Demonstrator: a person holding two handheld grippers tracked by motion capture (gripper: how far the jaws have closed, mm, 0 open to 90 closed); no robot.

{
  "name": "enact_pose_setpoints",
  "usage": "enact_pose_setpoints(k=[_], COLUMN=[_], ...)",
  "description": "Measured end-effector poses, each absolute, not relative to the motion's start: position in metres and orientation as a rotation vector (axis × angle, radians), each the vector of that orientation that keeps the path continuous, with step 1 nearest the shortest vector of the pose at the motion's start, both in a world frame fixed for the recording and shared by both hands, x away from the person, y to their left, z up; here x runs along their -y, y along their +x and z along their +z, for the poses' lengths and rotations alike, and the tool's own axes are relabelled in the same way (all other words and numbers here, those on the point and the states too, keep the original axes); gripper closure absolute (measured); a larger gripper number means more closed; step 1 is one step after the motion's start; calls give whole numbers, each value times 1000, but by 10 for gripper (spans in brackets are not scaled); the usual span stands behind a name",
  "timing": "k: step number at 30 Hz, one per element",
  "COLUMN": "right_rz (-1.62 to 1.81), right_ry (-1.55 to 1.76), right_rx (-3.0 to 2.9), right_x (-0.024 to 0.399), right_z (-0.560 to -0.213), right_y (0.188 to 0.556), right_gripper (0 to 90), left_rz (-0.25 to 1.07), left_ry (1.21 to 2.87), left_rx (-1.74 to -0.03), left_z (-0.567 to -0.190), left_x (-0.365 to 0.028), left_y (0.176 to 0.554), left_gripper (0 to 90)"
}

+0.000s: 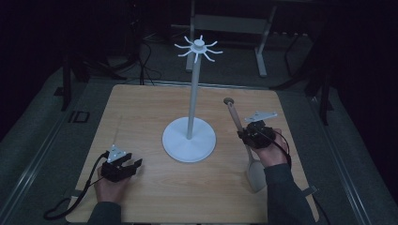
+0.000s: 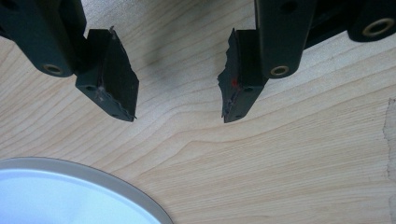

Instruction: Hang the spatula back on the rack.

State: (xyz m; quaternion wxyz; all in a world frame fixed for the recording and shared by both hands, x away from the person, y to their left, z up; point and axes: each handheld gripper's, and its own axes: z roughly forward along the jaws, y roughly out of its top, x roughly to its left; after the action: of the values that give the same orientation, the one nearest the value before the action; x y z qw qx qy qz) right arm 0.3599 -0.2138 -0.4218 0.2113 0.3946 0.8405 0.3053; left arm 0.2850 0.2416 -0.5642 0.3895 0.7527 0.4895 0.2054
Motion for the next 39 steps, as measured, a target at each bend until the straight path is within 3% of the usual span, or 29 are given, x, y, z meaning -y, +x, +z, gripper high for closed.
enact_pose_setpoints(k=[39], right_rz=[1100], right_ry=[970], right_rx=[-2210], right_x=[232], right_z=[-402], right_y=[336], right_gripper=[756], left_rz=[523], left_ry=[1914], left_rx=[-1247], left_z=[-564], left_x=[-242], left_y=[285], left_gripper=[460])
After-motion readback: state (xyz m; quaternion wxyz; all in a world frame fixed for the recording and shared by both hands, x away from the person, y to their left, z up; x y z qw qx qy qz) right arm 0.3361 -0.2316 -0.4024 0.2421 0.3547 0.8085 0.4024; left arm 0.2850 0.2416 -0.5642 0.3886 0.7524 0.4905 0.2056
